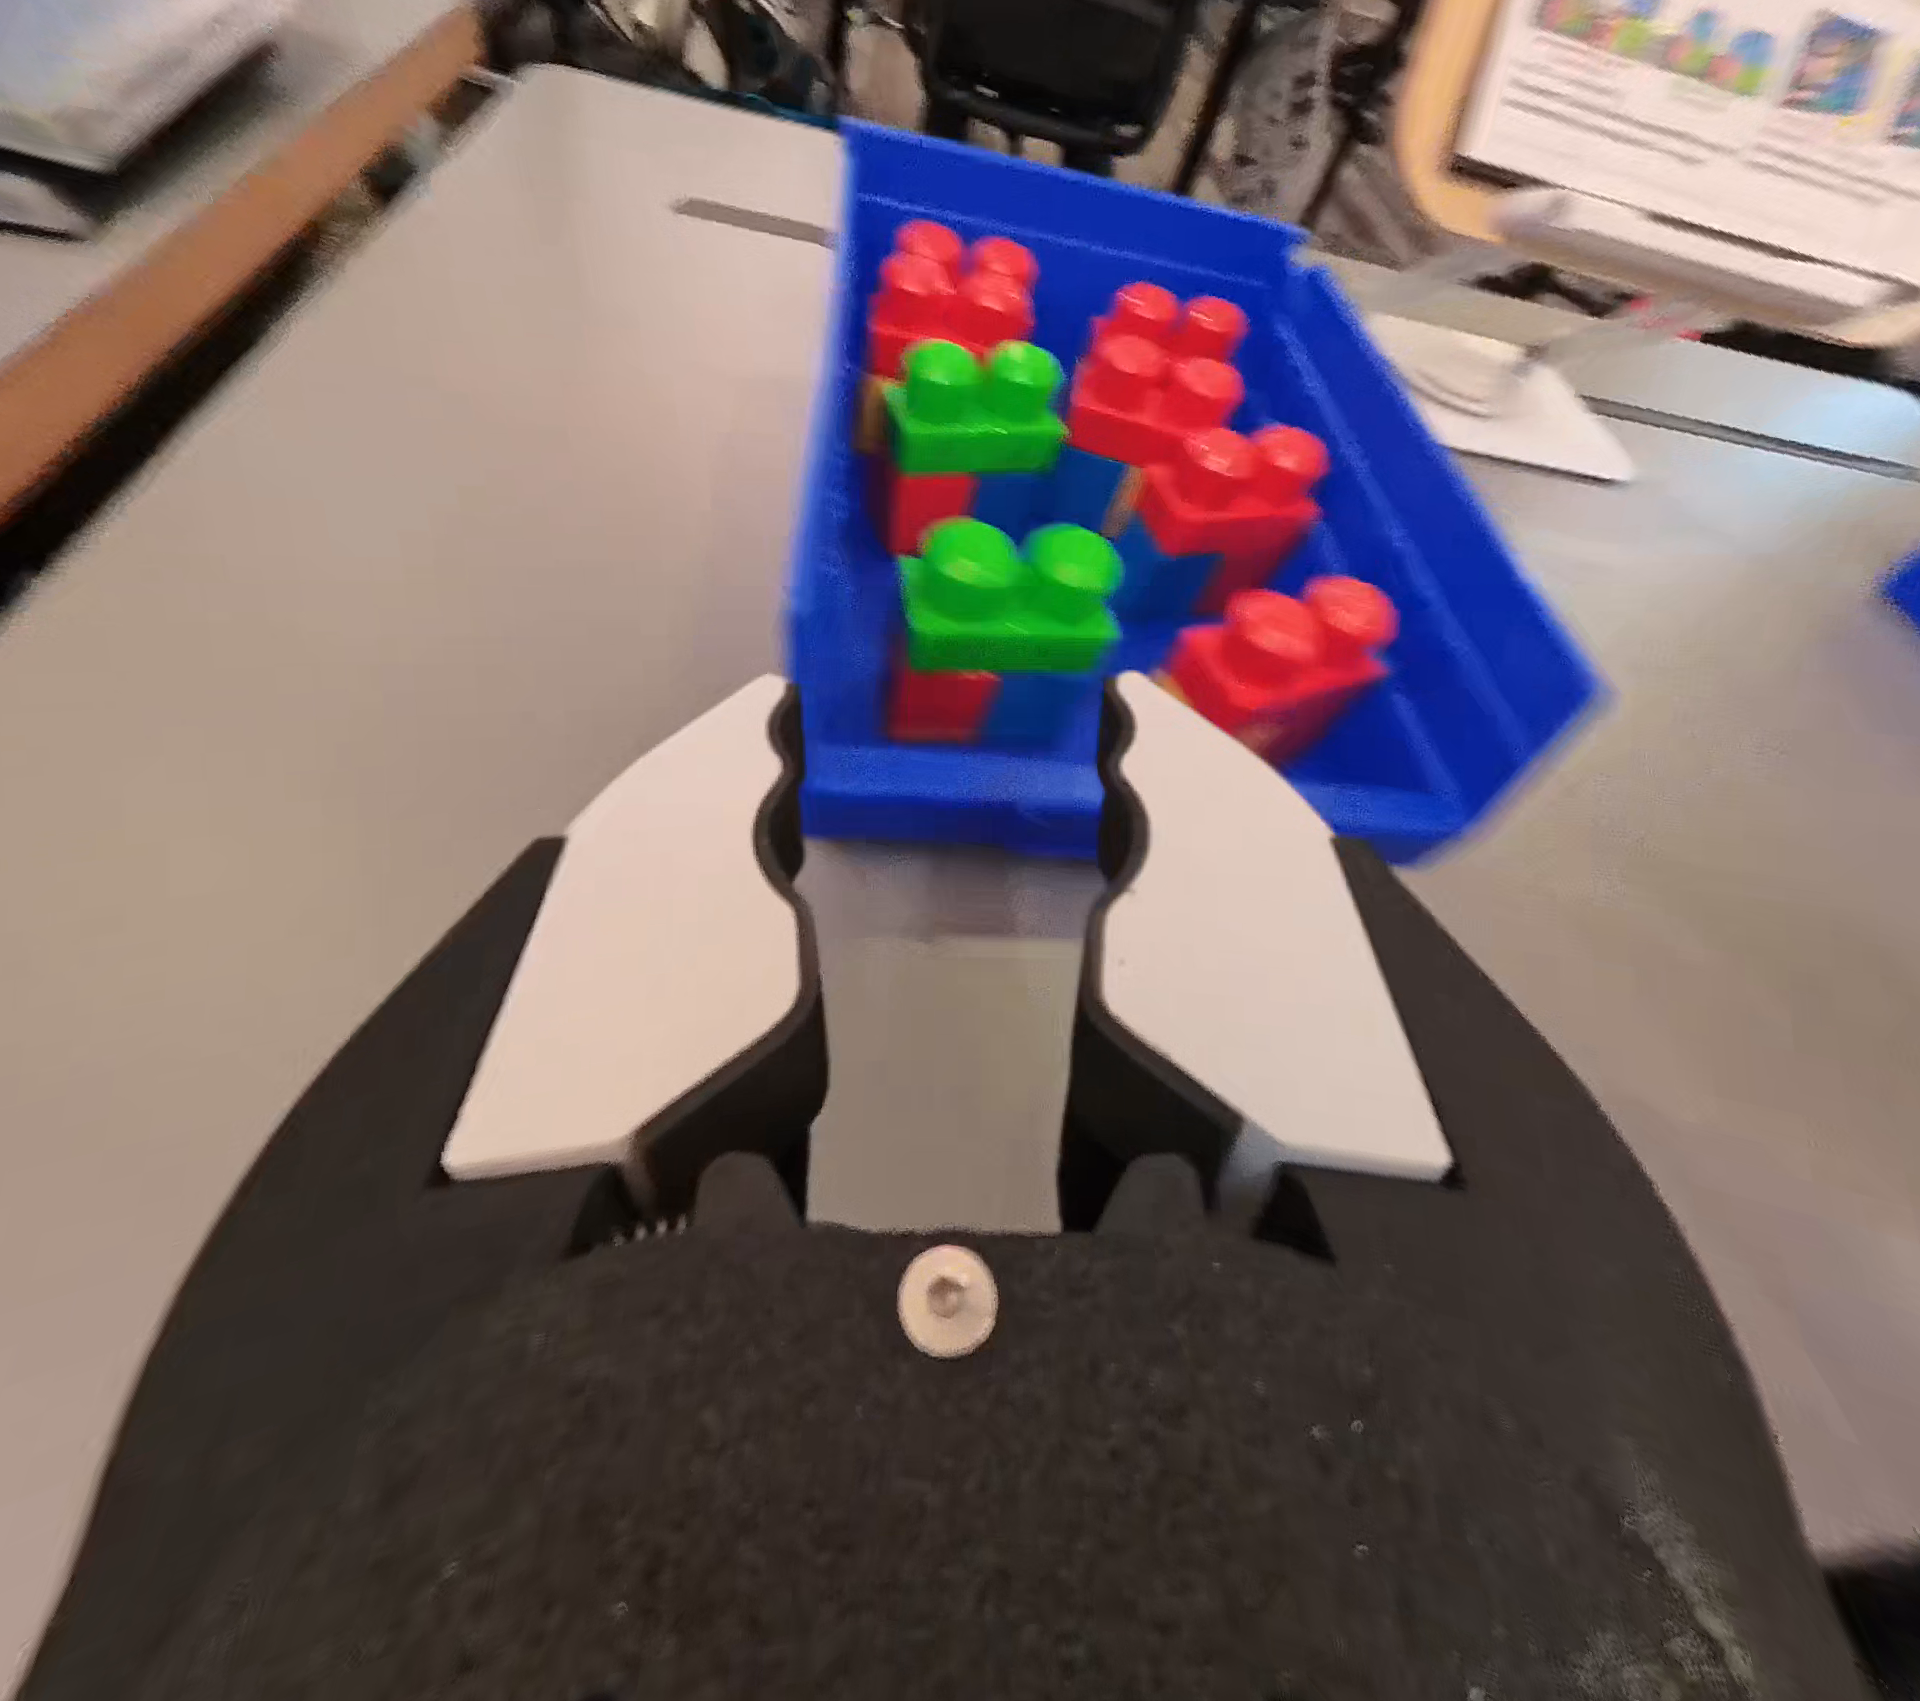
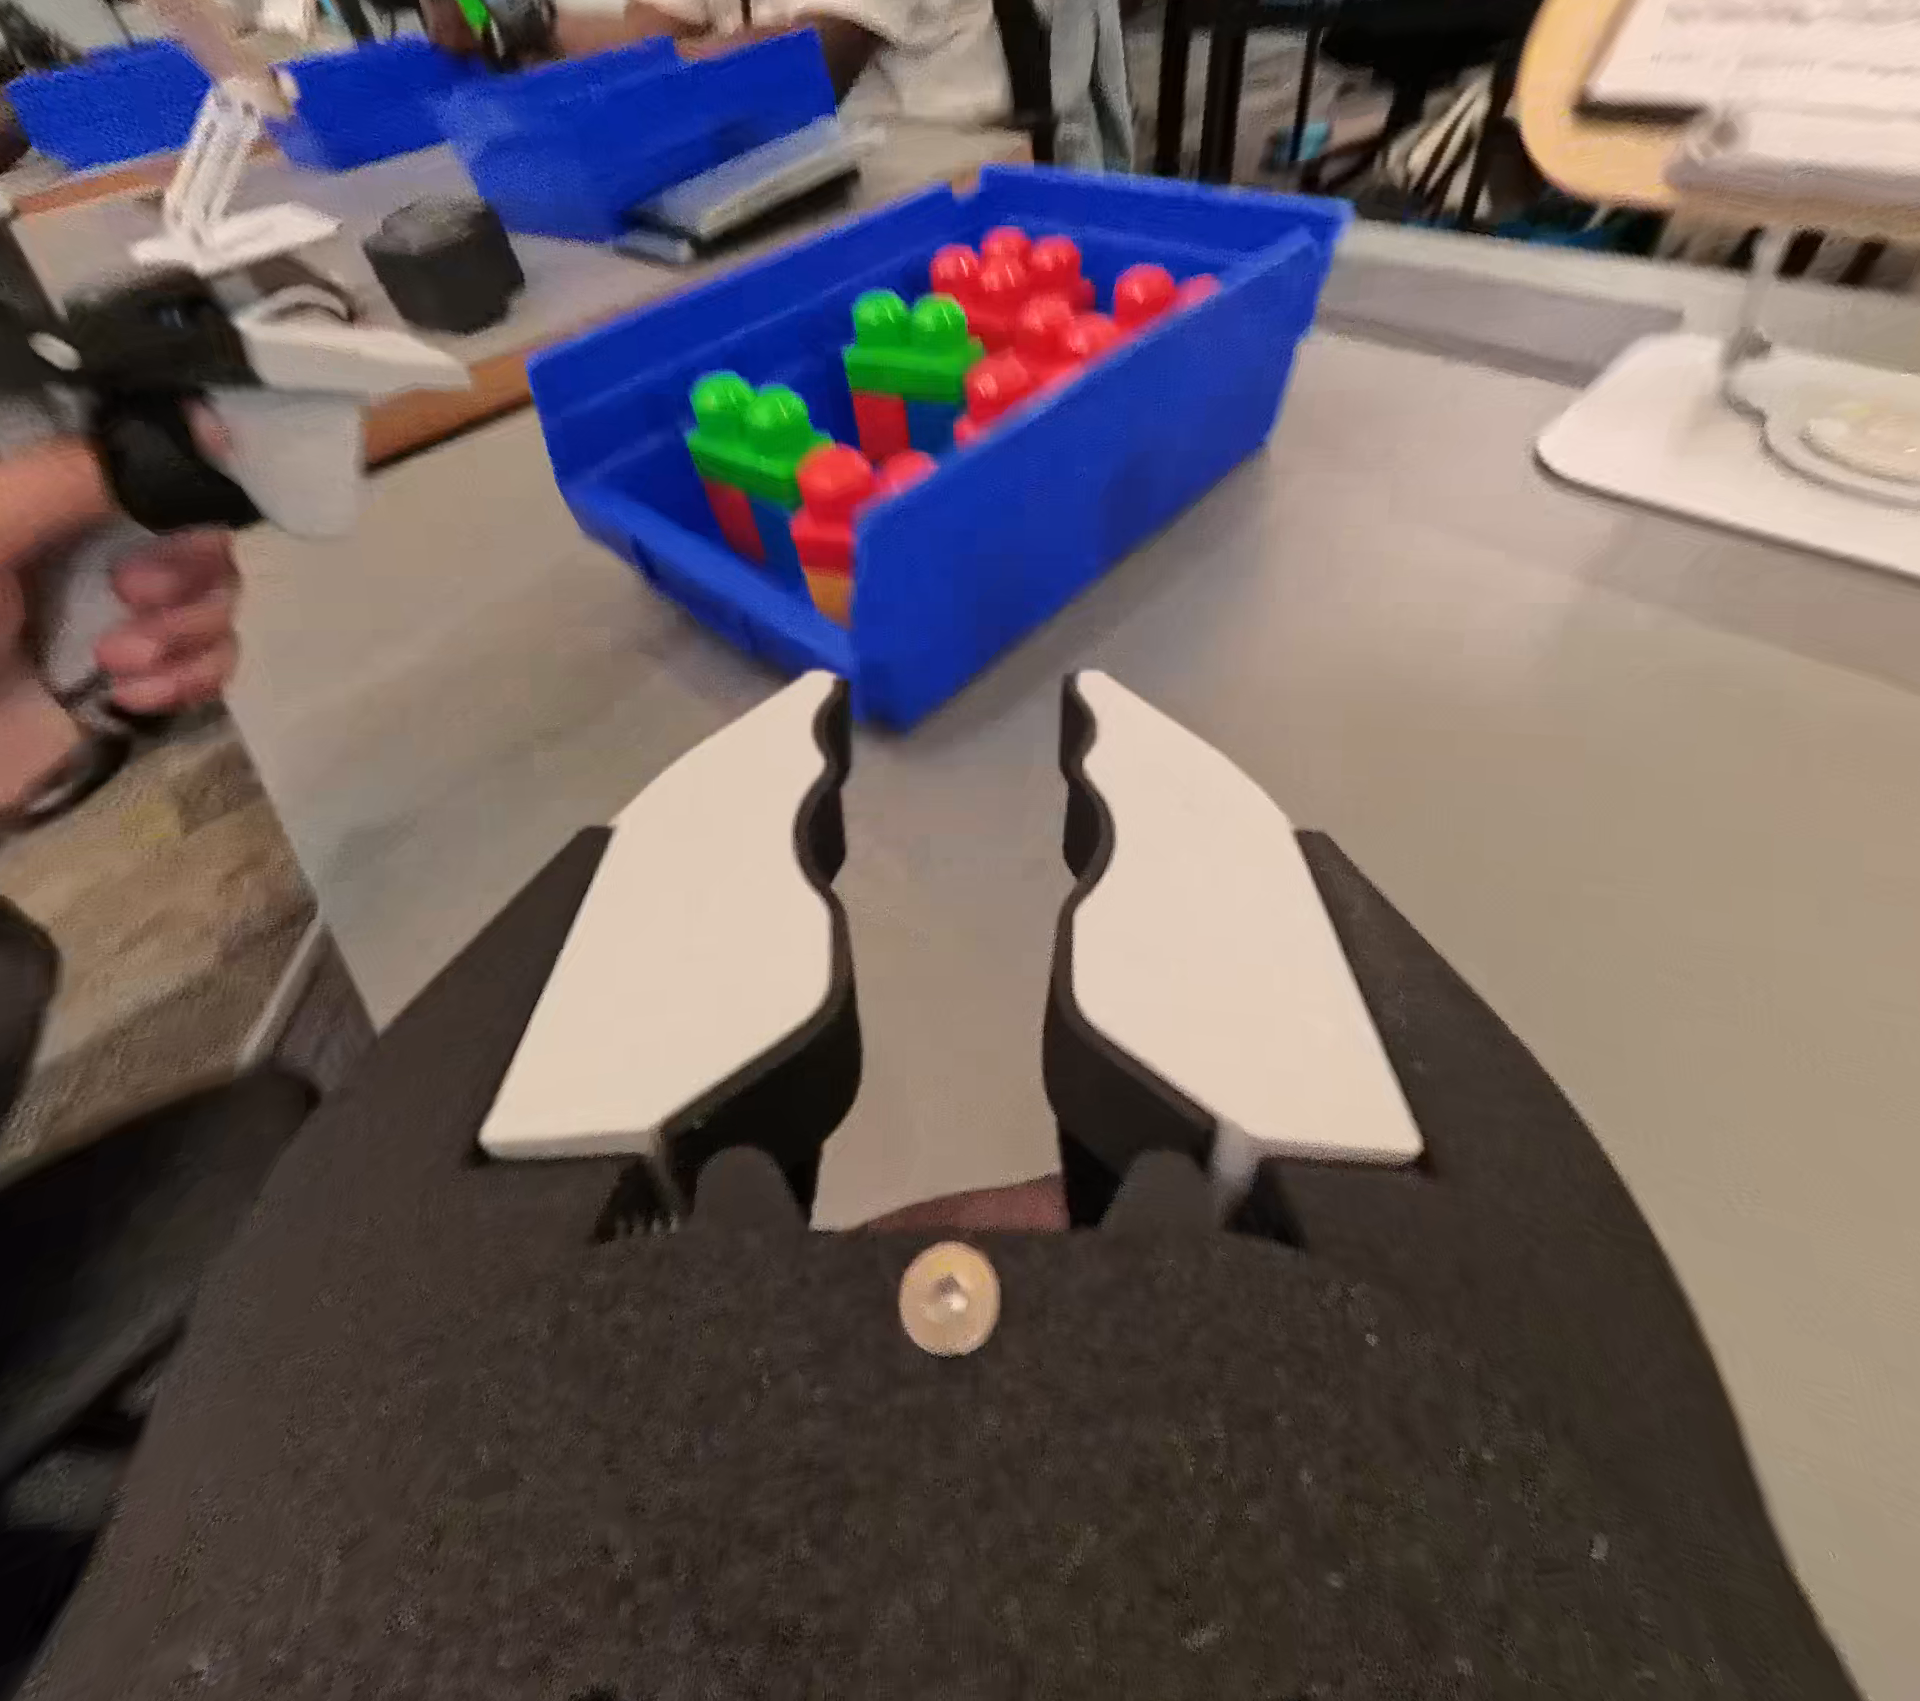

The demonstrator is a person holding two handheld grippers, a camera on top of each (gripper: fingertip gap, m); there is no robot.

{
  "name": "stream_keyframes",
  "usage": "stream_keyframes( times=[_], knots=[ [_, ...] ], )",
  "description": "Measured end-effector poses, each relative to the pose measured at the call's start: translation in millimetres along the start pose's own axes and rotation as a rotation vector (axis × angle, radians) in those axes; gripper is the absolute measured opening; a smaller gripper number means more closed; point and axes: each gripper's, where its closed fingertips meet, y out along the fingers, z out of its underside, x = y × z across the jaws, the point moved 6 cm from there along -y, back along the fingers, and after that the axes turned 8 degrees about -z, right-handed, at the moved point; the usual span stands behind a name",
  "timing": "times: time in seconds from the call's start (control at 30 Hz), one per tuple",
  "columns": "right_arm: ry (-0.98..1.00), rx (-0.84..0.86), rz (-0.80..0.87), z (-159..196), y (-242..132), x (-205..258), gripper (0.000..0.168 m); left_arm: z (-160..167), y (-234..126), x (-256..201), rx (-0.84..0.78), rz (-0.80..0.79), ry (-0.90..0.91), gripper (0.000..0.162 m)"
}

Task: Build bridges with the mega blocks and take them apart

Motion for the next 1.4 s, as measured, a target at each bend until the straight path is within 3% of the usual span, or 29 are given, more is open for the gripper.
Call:
stream_keyframes(
  times=[0.1, 0.2, 0.33, 0.47, 0.77, 0.93, 1.07, 1.23, 1.4],
  knots=[
    [0.070, 0.132, 0.063, 23.2, -63.3, -52.6, 0.043, 21.5, -22.0, -58.3, 0.093, 0.156, -0.001, 0.064],
    [0.141, 0.102, 0.168, 46.1, -124.1, -96.4, 0.042, 47.7, -34.1, -121.2, 0.095, 0.215, 0.060, 0.062],
    [0.130, 0.039, 0.199, 68.0, -176.3, -112.8, 0.035, 75.8, -32.9, -178.1, 0.085, 0.245, 0.115, 0.062],
    [0.080, -0.008, 0.202, 74.5, -193.3, -115.3, 0.038, 94.2, -23.0, -190.1, 0.086, 0.250, 0.145, 0.062],
    [0.091, -0.062, 0.108, 70.6, -181.9, -117.8, 0.038, 111.8, -6.2, -182.5, 0.127, 0.291, 0.254, 0.065],
    [0.158, -0.077, 0.095, 70.7, -181.2, -125.6, 0.036, 93.8, -12.1, -178.1, 0.117, 0.378, 0.225, 0.067],
    [0.205, -0.089, 0.071, 71.1, -181.8, -129.7, 0.036, 27.6, -7.5, -147.4, 0.129, 0.359, 0.481, 0.060],
    [0.187, -0.081, 0.055, 70.5, -179.4, -127.8, 0.036, -26.1, 31.5, -126.0, 0.381, 0.384, 0.916, 0.062],
    [0.149, -0.077, 0.069, 70.0, -179.4, -124.3, 0.036, -22.9, 93.1, -126.3, 0.662, 0.419, 1.166, 0.060]
  ],
)
